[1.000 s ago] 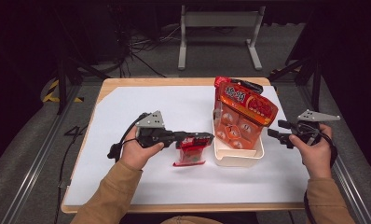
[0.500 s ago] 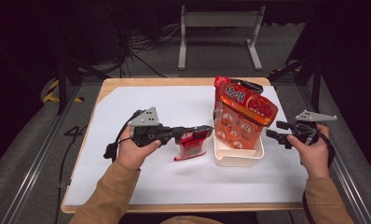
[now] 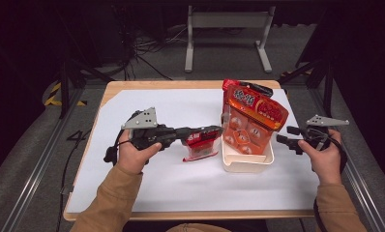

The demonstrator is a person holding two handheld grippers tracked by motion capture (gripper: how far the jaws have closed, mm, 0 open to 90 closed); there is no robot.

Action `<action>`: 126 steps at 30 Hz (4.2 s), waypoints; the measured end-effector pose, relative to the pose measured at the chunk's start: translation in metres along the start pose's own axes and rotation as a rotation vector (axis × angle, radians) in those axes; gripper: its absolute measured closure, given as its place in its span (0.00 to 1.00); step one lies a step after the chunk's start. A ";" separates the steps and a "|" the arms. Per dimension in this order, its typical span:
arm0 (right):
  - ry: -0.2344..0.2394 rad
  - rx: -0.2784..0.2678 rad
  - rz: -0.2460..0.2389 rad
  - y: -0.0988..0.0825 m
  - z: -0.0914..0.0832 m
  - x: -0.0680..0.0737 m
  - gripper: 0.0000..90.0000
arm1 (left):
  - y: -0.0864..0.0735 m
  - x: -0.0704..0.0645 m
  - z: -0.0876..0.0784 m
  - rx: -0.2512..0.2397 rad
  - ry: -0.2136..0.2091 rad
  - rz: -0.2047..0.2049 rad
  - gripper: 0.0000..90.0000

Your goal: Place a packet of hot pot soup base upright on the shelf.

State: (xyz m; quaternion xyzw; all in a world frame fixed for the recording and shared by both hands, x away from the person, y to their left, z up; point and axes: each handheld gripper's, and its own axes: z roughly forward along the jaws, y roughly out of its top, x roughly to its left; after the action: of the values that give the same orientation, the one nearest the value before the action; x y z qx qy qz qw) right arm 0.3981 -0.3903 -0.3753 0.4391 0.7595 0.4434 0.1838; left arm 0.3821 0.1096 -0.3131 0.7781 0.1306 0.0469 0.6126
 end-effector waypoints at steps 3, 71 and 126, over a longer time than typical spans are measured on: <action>-0.001 -0.004 0.001 0.000 0.000 0.000 0.38 | 0.001 0.000 0.000 -0.017 -0.011 0.005 1.00; -0.002 -0.014 0.028 -0.005 -0.006 -0.007 0.37 | 0.038 -0.016 0.111 -0.024 -0.170 0.101 1.00; 0.012 -0.016 0.039 -0.006 -0.004 -0.008 0.37 | 0.000 0.000 0.149 0.077 -0.201 0.044 0.99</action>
State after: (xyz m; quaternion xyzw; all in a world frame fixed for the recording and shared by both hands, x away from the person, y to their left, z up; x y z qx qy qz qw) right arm 0.3967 -0.4003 -0.3787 0.4498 0.7482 0.4556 0.1741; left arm 0.4164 -0.0306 -0.3493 0.8046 0.0531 -0.0232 0.5910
